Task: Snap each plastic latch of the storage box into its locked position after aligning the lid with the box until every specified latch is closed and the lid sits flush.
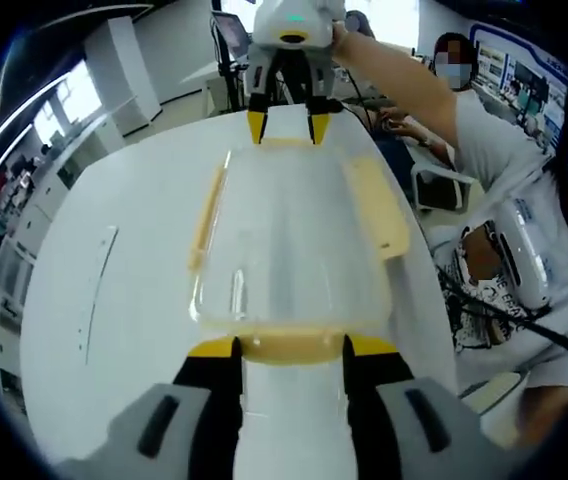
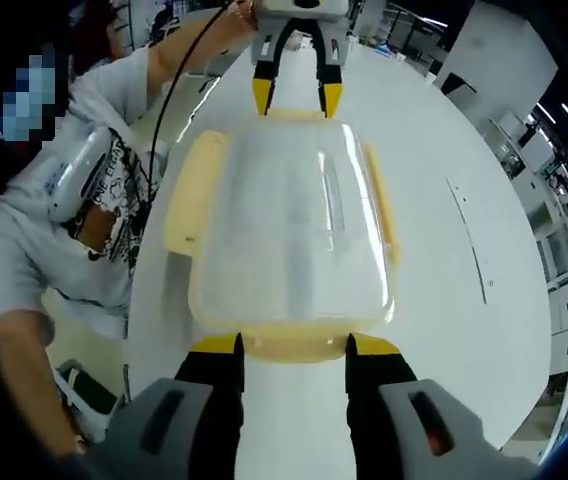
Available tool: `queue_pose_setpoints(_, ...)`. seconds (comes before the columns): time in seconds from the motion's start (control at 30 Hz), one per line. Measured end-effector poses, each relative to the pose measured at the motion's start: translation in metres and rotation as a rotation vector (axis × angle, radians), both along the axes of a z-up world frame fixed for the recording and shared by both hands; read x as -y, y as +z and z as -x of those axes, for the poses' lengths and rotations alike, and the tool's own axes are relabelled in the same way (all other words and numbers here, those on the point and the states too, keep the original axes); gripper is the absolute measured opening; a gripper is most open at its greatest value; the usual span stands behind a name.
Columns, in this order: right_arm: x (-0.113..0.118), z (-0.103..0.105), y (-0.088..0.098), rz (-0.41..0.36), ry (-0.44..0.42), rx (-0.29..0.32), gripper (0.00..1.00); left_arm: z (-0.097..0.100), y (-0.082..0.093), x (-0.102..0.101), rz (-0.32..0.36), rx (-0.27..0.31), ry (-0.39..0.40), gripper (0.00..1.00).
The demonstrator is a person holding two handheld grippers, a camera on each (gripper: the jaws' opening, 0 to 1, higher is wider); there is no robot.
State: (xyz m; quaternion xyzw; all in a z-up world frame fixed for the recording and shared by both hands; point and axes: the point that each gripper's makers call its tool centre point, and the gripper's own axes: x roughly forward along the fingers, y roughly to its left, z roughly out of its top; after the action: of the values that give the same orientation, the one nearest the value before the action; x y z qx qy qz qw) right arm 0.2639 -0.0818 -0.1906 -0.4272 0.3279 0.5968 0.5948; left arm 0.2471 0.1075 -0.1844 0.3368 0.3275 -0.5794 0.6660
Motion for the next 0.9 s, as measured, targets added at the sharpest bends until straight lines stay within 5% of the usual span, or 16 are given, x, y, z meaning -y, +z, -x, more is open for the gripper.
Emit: queue_pose_setpoints(0.9,-0.083,-0.016,-0.016,-0.04,0.035,-0.049,0.38,-0.014,-0.017,-0.082,-0.024,-0.036,0.048,0.39)
